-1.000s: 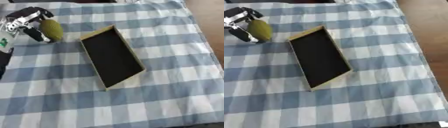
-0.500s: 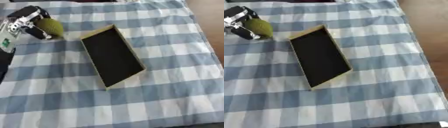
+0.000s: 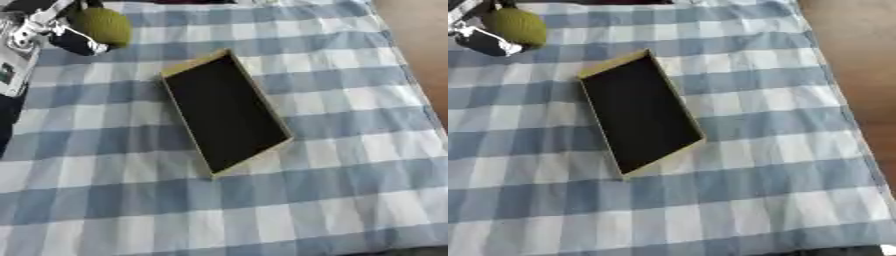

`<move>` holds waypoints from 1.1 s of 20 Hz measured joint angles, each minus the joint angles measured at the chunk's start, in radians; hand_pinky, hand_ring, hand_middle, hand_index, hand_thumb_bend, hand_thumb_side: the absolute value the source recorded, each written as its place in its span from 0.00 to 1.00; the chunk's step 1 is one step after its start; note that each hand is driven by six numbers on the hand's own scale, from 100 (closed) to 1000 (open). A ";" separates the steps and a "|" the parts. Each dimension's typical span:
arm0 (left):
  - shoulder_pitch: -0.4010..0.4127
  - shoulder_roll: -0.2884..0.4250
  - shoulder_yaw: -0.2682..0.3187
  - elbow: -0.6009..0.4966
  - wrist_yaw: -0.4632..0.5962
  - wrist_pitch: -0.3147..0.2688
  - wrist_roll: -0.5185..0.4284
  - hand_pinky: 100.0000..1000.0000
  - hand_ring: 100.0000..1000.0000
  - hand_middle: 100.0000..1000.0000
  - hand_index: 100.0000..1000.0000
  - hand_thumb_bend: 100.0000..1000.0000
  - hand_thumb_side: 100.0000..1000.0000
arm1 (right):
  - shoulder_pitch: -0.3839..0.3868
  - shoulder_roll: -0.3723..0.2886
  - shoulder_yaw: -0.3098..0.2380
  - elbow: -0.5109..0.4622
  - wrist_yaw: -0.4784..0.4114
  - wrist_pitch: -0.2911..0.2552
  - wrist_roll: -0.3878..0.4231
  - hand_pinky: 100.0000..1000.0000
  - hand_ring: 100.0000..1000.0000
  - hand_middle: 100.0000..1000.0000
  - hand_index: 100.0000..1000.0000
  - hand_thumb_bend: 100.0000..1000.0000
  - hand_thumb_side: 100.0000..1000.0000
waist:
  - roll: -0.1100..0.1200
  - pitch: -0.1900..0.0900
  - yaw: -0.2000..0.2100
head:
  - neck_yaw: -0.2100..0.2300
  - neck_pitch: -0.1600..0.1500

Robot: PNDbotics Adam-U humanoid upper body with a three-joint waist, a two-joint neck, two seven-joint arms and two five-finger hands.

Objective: Pick up objects on the table and place them in the box.

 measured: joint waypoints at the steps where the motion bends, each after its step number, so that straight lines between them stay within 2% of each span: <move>1: 0.005 0.004 -0.011 -0.041 0.003 -0.008 -0.001 0.38 0.35 0.45 0.55 0.42 0.00 | 0.000 0.000 0.000 0.000 0.000 0.000 0.000 0.77 0.62 0.57 0.63 0.00 0.58 | 0.000 0.000 0.001 | 0.000 0.000; 7: 0.027 0.018 -0.127 -0.293 0.053 -0.078 -0.037 0.42 0.37 0.47 0.56 0.42 0.00 | 0.000 0.000 -0.001 0.000 0.000 -0.001 -0.002 0.77 0.62 0.57 0.63 0.00 0.58 | 0.000 -0.001 0.006 | 0.001 0.001; 11: 0.027 0.016 -0.196 -0.409 0.109 -0.098 -0.067 0.43 0.37 0.47 0.56 0.41 0.00 | 0.000 0.000 -0.001 0.000 0.000 -0.001 -0.002 0.77 0.62 0.57 0.63 0.00 0.58 | 0.000 -0.007 0.007 | 0.004 0.001; 16: 0.027 -0.022 -0.260 -0.443 0.153 -0.122 -0.131 0.42 0.37 0.47 0.56 0.39 0.00 | 0.000 0.000 -0.001 0.000 0.000 -0.001 -0.002 0.77 0.62 0.57 0.63 0.00 0.58 | 0.000 -0.012 0.006 | 0.008 0.001; 22: 0.031 -0.105 -0.300 -0.398 0.168 -0.142 -0.186 0.42 0.37 0.47 0.56 0.38 0.00 | 0.000 0.000 -0.002 0.000 0.000 -0.002 -0.003 0.77 0.62 0.57 0.63 0.00 0.58 | 0.000 -0.012 0.005 | 0.010 0.001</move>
